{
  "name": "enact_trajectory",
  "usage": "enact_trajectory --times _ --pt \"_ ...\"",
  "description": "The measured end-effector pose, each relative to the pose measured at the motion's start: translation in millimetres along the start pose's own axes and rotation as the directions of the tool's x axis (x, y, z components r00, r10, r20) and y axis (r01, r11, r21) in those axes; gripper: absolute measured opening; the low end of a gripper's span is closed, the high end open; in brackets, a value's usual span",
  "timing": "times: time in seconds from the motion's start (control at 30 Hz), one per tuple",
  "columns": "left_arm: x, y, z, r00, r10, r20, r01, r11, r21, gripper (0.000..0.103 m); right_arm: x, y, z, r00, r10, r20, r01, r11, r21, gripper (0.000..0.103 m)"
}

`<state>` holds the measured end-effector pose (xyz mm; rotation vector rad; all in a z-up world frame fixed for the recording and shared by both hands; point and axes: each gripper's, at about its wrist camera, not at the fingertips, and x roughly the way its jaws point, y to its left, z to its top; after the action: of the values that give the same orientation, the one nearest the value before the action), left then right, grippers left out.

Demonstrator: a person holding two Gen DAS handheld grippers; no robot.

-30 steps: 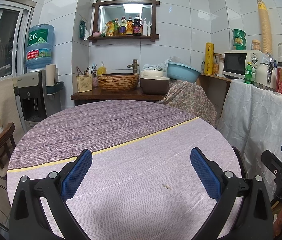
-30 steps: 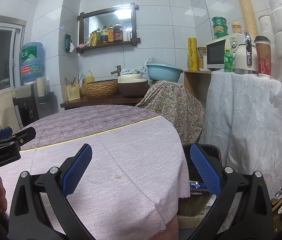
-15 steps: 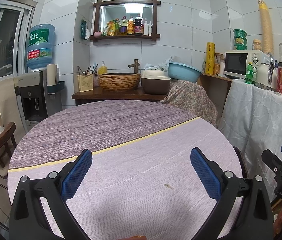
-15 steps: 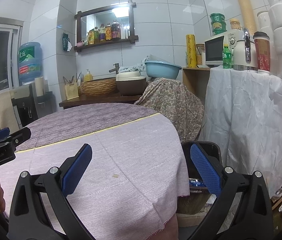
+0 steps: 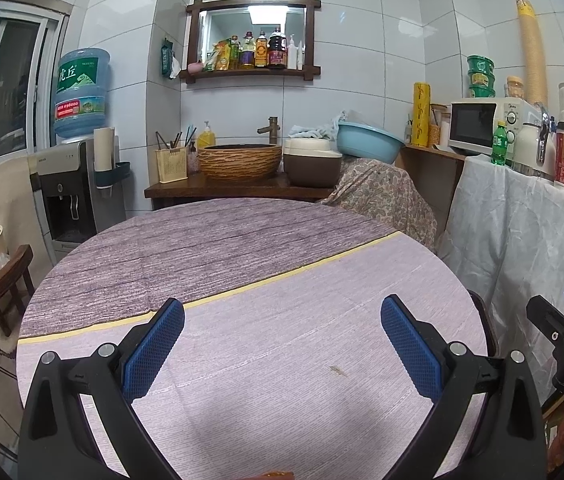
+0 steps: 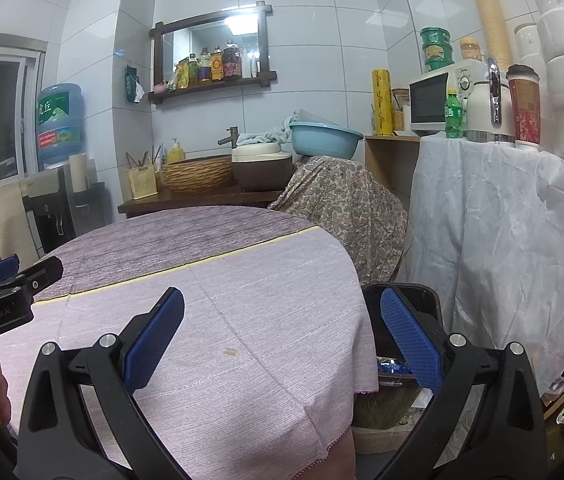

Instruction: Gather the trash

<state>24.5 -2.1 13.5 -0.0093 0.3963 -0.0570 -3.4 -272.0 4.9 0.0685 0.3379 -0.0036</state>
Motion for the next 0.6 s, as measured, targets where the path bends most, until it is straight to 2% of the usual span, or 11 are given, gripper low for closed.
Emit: enact_trajectory --times 0.6 --pt "0.6 0.5 0.4 1.0 0.0 -0.007 0.0 1.0 -0.004 0.098 1.5 -3.1 1.4 1.0 0.002 -0.003 -0.002 1.0 0.0 0.097"
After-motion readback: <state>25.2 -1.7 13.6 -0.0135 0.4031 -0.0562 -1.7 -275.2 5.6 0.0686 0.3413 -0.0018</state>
